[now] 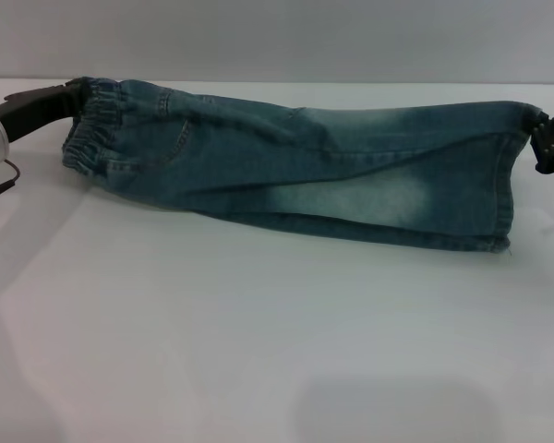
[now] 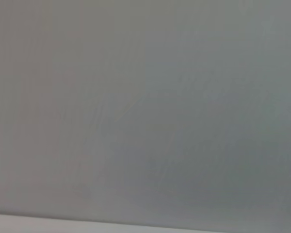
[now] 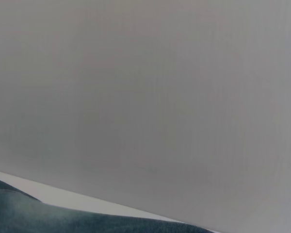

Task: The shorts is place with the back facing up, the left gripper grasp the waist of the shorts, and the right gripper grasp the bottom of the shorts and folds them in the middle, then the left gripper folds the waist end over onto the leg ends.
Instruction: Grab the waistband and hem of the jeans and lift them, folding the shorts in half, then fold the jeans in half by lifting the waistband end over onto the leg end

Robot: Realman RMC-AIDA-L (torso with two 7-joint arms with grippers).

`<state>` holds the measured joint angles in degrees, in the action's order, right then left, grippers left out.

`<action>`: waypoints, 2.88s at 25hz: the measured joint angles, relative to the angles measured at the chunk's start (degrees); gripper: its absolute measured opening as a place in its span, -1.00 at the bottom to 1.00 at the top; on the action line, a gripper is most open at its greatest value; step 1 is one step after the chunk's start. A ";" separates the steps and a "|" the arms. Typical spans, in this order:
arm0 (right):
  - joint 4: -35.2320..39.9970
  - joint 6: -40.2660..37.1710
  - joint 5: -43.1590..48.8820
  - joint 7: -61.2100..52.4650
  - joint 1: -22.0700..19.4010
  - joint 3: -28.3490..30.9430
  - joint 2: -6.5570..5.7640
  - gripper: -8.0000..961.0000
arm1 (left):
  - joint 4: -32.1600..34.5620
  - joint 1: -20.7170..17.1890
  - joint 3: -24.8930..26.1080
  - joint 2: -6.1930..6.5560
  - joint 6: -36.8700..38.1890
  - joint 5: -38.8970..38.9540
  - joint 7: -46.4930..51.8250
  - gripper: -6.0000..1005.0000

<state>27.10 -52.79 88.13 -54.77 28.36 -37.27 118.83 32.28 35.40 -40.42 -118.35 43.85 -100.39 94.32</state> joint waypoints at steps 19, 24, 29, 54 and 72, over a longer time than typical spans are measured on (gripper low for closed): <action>-1.61 -0.53 -0.07 0.05 0.25 0.32 0.18 -0.56 | -0.27 1.25 0.00 -0.04 1.99 4.19 -5.46 -0.89; -1.84 -0.65 -0.07 0.09 0.25 0.03 0.21 -0.34 | -0.35 1.95 -1.14 -0.05 2.17 5.77 -8.63 -0.69; -1.88 -1.20 -0.71 0.10 0.13 0.09 0.27 -0.20 | -0.57 1.59 -1.27 0.03 1.59 7.25 -10.66 -0.35; -1.88 -5.53 -3.12 0.11 -1.40 0.51 0.27 -0.19 | -1.10 -9.39 -3.17 0.64 9.74 6.63 -17.47 0.42; -1.42 -13.15 -3.85 0.11 -5.64 0.71 -0.03 -0.19 | -6.65 -3.90 -3.64 -0.04 -2.27 8.62 -24.92 0.42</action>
<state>25.68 -65.93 84.27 -54.66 22.72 -36.56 118.79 25.63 31.50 -44.06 -118.39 41.58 -91.76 69.40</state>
